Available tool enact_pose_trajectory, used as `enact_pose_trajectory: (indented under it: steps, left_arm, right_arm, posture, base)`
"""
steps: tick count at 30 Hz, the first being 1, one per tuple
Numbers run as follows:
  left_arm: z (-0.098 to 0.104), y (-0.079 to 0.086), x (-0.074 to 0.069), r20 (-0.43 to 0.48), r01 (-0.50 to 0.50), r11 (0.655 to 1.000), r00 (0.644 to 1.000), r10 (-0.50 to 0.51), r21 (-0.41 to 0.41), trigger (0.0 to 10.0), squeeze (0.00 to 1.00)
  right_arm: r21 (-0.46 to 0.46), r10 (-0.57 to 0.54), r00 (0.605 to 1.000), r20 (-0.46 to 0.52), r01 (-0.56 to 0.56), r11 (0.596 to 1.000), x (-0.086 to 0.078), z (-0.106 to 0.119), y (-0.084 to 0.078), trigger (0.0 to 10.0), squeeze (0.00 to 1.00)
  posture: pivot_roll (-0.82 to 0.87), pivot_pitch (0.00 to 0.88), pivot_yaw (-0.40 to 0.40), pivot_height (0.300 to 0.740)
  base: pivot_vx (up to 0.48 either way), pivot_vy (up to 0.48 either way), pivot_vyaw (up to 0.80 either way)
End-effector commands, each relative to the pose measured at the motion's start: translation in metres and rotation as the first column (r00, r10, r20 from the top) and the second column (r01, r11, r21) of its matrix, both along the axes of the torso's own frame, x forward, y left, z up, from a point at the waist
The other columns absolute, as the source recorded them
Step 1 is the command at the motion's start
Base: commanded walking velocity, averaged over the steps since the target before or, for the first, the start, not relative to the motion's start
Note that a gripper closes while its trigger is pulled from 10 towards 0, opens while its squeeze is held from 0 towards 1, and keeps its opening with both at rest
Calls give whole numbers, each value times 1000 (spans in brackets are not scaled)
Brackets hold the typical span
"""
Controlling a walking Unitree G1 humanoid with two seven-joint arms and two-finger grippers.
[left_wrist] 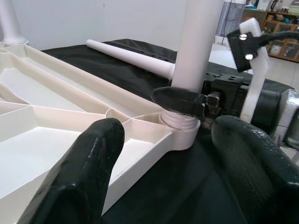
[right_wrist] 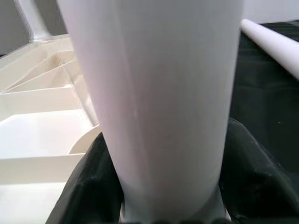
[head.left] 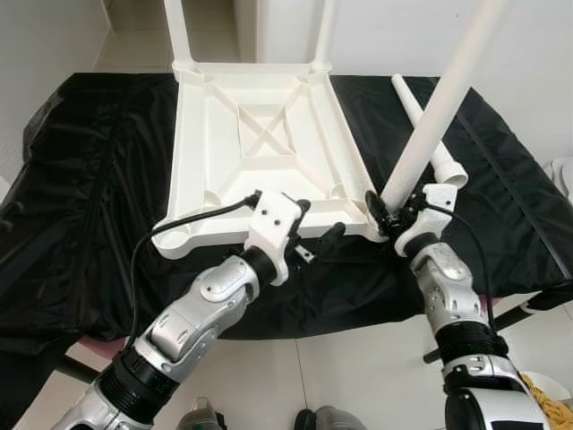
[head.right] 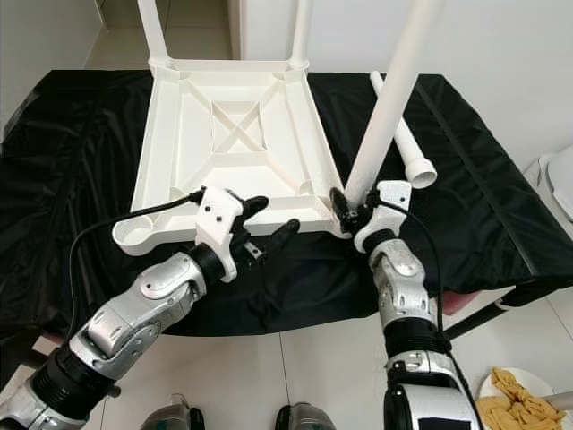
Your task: Building children table
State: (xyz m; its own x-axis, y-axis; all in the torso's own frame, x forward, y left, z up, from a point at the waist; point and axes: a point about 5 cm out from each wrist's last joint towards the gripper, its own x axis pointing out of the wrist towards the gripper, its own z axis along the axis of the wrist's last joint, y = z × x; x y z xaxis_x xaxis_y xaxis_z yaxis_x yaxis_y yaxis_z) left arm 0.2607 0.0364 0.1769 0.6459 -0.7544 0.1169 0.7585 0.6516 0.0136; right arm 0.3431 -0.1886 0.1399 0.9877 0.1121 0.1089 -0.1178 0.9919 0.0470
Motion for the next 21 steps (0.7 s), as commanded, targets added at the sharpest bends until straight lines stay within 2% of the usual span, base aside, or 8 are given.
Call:
enact_pose_trajectory:
  steps: [1, 7, 12, 16, 21]
  left_arm:
    - [-2, -8, -10, 9, 227, 974, 974, -227, 21, 10000, 0]
    - [-2, -8, -10, 10, 227, 974, 974, -227, 19, 10000, 0]
    - [-2, -8, -10, 9, 227, 974, 974, -227, 19, 10000, 0]
    - [-1, -8, -10, 11, 225, 974, 974, -225, 19, 10000, 0]
    - [-1, -8, -10, 11, 225, 974, 974, -226, 19, 10000, 0]
  right_arm:
    - [24, -112, 992, -57, 114, 993, -2, -7, -3, 10000, 0]
    - [65, -240, 966, -96, 247, 967, -8, -10, 12, 10000, 0]
    - [104, -355, 923, -148, 372, 922, -14, -10, 24, 10000, 0]
    - [101, -376, 911, -169, 395, 913, -18, -10, 33, 10000, 0]
    - [91, -374, 912, -165, 392, 915, -18, -8, 33, 10000, 0]
  posture:
    - [6, 81, -36, 740]
    - [8, 80, -38, 740]
    - [10, 80, -39, 740]
    - [13, 79, -37, 740]
    - [13, 79, -37, 740]
  base:
    - [0, 0, 0]
    - [0, 0, 0]
    - [0, 0, 0]
    - [0, 0, 0]
    - [0, 0, 0]
